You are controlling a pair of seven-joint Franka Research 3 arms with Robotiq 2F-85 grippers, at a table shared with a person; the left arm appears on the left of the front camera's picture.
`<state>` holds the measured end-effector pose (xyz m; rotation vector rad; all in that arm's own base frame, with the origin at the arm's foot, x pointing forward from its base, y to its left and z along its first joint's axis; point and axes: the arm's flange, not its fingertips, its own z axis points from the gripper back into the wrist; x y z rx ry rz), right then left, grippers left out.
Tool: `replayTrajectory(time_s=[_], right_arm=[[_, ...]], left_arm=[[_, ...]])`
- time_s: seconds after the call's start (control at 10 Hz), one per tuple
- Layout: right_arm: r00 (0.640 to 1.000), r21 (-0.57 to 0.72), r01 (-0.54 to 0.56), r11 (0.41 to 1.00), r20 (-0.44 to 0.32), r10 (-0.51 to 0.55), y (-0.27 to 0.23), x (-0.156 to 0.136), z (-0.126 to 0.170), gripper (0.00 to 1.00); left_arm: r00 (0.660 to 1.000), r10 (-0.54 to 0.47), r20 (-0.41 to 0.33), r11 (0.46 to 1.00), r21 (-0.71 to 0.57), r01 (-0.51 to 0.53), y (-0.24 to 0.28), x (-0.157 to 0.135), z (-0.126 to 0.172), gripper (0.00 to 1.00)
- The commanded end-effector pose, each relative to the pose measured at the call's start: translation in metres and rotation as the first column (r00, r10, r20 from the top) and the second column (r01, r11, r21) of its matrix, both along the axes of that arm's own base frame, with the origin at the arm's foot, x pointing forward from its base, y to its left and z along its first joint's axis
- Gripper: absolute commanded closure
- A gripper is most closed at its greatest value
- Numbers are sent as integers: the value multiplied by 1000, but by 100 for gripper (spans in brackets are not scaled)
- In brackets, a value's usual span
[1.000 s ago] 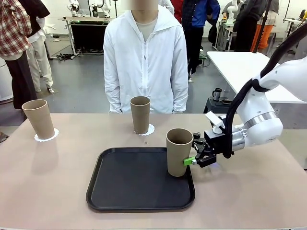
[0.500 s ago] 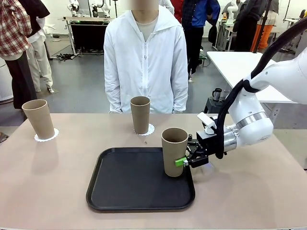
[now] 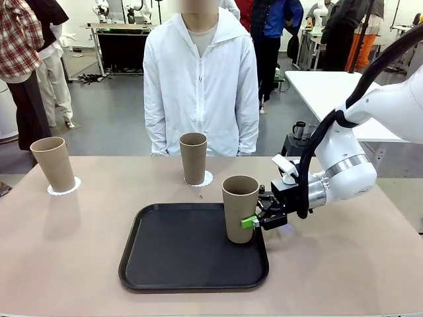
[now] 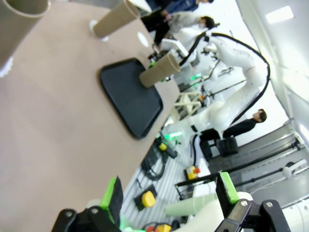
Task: Place coasters on the table and set cups on them.
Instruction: Take one Reusable plastic cup from the Flat Tray and place it on a coaster set by the human.
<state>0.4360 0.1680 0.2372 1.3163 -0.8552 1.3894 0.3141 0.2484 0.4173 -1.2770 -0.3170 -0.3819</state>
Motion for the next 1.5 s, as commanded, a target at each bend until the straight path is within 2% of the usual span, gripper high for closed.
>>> replayTrajectory(time_s=[0.0,0.2,0.5,0.6,0.7,1.0,1.1,1.3,1.4], right_arm=[[1000,-9,7,1000,-20,-8,-4,-2,36,77],[1000,-46,3,999,-26,-4,-7,-14,101,77],[993,-61,114,992,-27,-116,-20,-11,162,77],[989,-68,140,988,-26,-142,-23,-10,166,77],[997,-48,73,996,0,-73,-13,-8,160,77],[997,-48,73,996,0,-73,-13,-8,160,77],[996,-57,88,994,-10,-89,-17,-8,165,17],[972,-15,232,973,49,-231,-83,33,174,17],[959,4,280,960,54,-280,-117,46,178,17]], left_arm=[[1000,14,-5,1000,2,-14,0,0,1,0],[1000,14,-5,1000,2,-14,0,0,1,0],[1000,14,-5,1000,2,-14,0,0,1,0],[1000,14,-5,1000,2,-14,0,0,1,0],[1000,14,-5,1000,2,-14,0,0,1,0],[1000,14,-5,1000,2,-14,0,0,1,0],[1000,14,-5,1000,2,-14,0,0,1,0],[1000,14,-5,1000,2,-14,0,0,1,0],[1000,14,-5,1000,2,-14,0,0,1,0]])
